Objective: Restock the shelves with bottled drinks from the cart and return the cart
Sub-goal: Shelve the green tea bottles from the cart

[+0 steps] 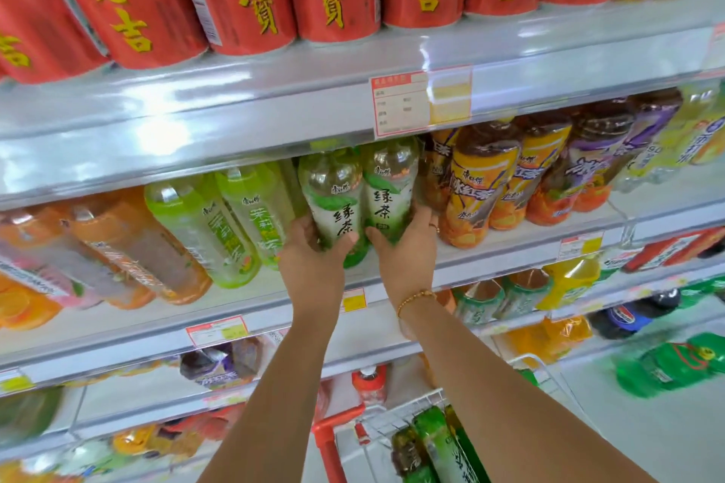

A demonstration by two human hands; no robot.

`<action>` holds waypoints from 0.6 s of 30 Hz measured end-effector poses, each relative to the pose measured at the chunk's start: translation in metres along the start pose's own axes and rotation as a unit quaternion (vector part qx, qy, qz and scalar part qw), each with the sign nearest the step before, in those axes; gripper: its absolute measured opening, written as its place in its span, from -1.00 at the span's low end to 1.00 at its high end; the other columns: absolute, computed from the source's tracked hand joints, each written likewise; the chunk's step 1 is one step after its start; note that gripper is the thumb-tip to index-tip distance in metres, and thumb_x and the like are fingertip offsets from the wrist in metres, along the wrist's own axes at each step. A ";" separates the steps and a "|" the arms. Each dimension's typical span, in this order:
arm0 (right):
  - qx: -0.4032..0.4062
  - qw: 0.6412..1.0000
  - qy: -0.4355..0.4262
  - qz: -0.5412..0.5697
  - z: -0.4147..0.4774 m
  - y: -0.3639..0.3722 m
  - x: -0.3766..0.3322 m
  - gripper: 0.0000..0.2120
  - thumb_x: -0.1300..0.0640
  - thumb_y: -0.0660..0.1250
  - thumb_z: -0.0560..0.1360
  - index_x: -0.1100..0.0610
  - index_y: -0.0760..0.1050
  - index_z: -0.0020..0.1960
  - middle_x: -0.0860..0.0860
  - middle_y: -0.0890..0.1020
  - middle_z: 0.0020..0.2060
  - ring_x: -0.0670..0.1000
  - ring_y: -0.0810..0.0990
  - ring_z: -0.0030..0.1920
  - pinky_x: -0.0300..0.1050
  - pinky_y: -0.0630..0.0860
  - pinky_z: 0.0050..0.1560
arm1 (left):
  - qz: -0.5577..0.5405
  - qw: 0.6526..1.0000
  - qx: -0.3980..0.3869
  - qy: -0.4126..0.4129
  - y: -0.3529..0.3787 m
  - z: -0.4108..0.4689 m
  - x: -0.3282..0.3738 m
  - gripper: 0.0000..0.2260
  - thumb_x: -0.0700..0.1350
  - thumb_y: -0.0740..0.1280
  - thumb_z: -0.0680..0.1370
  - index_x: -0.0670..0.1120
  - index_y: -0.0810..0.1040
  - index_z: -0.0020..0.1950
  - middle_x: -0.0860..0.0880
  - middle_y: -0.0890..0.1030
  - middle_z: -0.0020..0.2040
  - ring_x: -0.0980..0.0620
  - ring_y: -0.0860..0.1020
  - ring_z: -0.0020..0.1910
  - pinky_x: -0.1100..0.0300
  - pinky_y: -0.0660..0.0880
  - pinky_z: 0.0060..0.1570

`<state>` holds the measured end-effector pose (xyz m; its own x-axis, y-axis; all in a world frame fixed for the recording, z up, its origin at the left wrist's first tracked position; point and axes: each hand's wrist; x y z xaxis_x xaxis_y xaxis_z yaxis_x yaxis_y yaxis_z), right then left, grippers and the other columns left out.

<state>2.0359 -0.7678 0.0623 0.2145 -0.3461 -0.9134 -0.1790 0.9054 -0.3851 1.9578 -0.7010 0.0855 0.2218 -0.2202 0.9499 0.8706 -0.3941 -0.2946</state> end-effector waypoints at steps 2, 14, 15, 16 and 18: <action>0.005 1.000 -0.012 -0.007 0.010 0.004 -0.001 -0.51 0.17 0.45 0.41 0.24 0.31 0.22 0.14 0.45 0.17 0.11 0.48 0.15 -0.19 0.37 -0.01 | -0.037 0.999 0.008 0.007 0.010 0.005 -0.003 -0.60 -0.21 0.49 0.40 -0.18 0.49 0.19 0.08 0.59 -0.06 0.15 0.57 -0.11 0.46 0.47 -0.19; 0.055 0.986 -0.135 -0.075 0.033 0.021 0.010 -0.51 0.30 0.33 0.45 0.25 0.26 0.33 0.17 0.29 0.30 0.16 0.32 0.30 -0.01 0.34 0.30 | -0.025 0.999 -0.017 0.024 0.051 0.056 -0.022 -0.60 -0.12 0.41 0.49 -0.10 0.48 0.32 0.01 0.62 0.12 0.08 0.56 0.08 0.33 0.47 0.06; 0.046 0.990 -0.114 -0.066 0.033 0.020 0.010 -0.54 0.28 0.35 0.45 0.26 0.28 0.29 0.17 0.33 0.26 0.15 0.36 0.25 -0.04 0.36 0.24 | -0.022 1.000 -0.014 0.012 0.051 0.055 -0.024 -0.59 -0.10 0.40 0.49 -0.12 0.47 0.33 -0.01 0.61 0.14 0.06 0.55 0.12 0.32 0.45 0.06; 0.029 0.995 -0.073 -0.058 0.036 0.018 0.009 -0.53 0.24 0.37 0.46 0.27 0.27 0.28 0.18 0.37 0.24 0.15 0.39 0.22 -0.07 0.34 0.20 | -0.016 1.000 -0.011 0.004 0.051 0.055 -0.024 -0.58 -0.09 0.40 0.49 -0.13 0.46 0.33 -0.03 0.59 0.16 0.05 0.54 0.14 0.30 0.45 0.08; -0.007 0.997 0.022 -0.073 0.049 0.018 0.008 -0.45 0.10 0.37 0.48 0.30 0.23 0.32 0.23 0.42 0.24 0.18 0.40 0.24 -0.06 0.32 0.19 | -0.005 1.000 -0.013 0.001 0.052 0.058 -0.023 -0.57 -0.08 0.40 0.50 -0.15 0.46 0.33 -0.05 0.58 0.18 0.04 0.53 0.16 0.29 0.42 0.08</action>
<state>2.0816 -0.7421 0.0545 0.1979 -0.4852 -0.8517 -0.1631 0.8405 -0.5167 2.0236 -0.6645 0.0546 0.2125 -0.2189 0.9523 0.8611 -0.4188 -0.2885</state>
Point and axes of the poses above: each hand's wrist, its own z-axis towards the middle knuckle, its own y-axis out of the palm, x = y × z
